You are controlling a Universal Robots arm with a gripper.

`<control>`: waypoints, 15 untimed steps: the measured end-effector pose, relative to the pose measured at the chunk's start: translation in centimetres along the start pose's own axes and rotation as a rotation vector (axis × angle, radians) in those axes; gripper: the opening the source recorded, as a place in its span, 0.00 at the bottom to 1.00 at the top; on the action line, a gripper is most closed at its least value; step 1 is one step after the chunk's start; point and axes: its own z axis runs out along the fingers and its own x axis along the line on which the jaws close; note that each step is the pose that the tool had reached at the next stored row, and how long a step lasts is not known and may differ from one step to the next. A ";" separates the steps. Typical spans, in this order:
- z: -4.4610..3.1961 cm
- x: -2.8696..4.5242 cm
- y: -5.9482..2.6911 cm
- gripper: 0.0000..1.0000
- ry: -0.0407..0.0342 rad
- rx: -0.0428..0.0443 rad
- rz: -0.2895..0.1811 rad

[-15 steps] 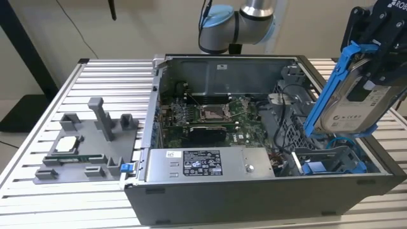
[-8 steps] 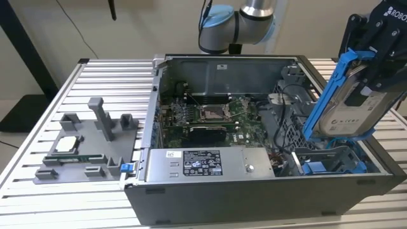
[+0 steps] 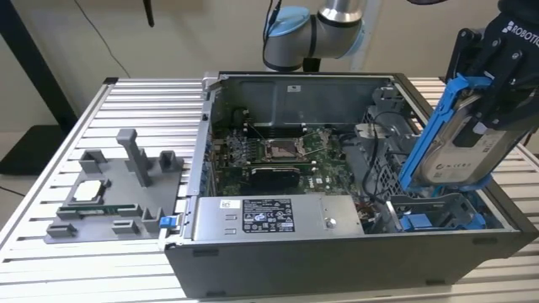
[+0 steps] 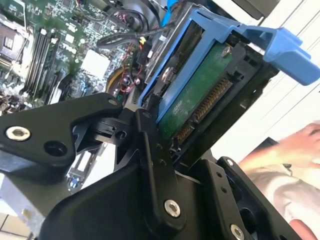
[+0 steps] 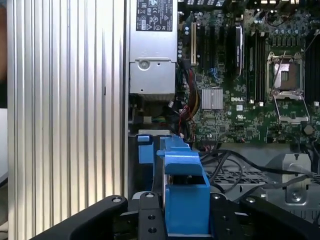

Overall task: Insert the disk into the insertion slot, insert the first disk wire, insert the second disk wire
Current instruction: 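Insert the disk into the insertion slot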

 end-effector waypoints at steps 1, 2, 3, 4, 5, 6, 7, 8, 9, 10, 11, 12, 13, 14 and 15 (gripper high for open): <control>0.15 0.00 -0.05 0.00 -0.0001 -0.0005 0.000; 0.29 0.01 -0.09 0.00 -0.0006 -0.0008 0.000; 0.44 0.02 -0.14 0.00 -0.0011 -0.0014 0.000; 0.57 0.03 -0.20 0.00 -0.0013 -0.0019 0.000; 0.72 0.04 -0.27 0.00 -0.0015 -0.0027 0.000; 0.86 0.06 -0.34 0.00 -0.0017 -0.0038 0.000; 0.98 0.08 -0.41 0.00 -0.0016 -0.0054 0.000; 1.10 0.12 -0.48 0.00 -0.0017 -0.0071 0.000; 1.22 0.16 -0.54 0.00 -0.0017 -0.0088 0.000; 1.35 0.24 -0.57 0.00 -0.0020 -0.0099 0.000; 1.47 0.32 -0.61 0.00 -0.0024 -0.0108 0.000; 1.59 0.39 -0.66 0.00 -0.0032 -0.0118 0.000; 1.72 0.47 -0.72 0.00 -0.0043 -0.0126 0.000; 1.85 0.54 -0.77 0.00 -0.0051 -0.0134 0.000; 1.99 0.59 -0.82 0.00 -0.0058 -0.0139 0.000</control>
